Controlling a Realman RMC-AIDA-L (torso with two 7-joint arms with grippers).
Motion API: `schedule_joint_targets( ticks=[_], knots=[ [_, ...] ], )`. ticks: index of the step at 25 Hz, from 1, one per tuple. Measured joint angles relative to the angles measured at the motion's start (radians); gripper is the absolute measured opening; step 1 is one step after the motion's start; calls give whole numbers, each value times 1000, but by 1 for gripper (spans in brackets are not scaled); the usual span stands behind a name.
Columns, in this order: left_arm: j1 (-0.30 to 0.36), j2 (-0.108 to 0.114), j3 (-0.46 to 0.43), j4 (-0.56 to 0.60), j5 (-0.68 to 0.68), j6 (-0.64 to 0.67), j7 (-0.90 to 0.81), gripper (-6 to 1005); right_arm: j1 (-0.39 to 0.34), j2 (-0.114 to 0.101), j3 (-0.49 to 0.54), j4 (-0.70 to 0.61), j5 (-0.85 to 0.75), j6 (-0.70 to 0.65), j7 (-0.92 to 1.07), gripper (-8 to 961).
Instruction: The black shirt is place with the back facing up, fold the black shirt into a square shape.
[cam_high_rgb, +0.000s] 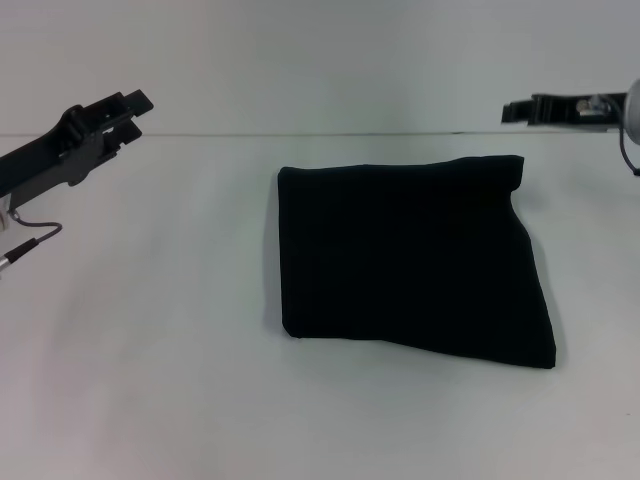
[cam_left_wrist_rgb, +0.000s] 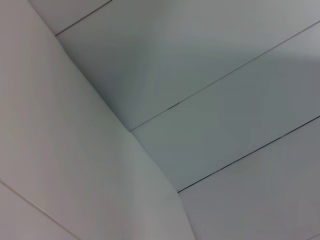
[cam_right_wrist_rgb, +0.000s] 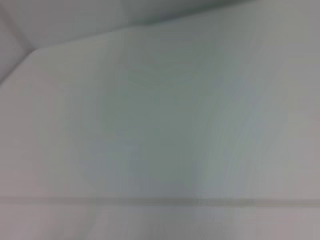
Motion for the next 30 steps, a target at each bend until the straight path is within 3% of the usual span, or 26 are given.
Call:
schedule_joint_targets(
  ticks=[4,7,11,15,19,21,23,26,30],
  knots=[
    [8,2,-2,0,0,4,0,541,-30,-4,43,-57,10,-250,5,417],
    [9,1,-2,1,0,3,0,541,-31,-3,45,-25,7,-280,5,417],
    [3,1,1,-1,0,-1,-1,541,-15,12,27,73,-1,-133,-2,418],
    [-4,0,2,-4,0,-8,-1,541,13,39,-29,165,-9,116,-12,419],
    [-10,0,2,-4,0,-12,1,541,35,87,-43,171,1,370,-65,419],
    [-11,0,2,-5,0,-12,1,541,51,90,-41,156,3,419,-67,420],
    [-10,2,5,-4,2,-3,-3,541,54,79,-37,112,6,385,-59,420],
    [-2,14,30,4,36,42,-31,541,41,38,-31,14,8,183,-13,421],
    [3,39,70,31,152,150,-108,541,34,-48,14,-49,10,-169,112,421]
  ],
)
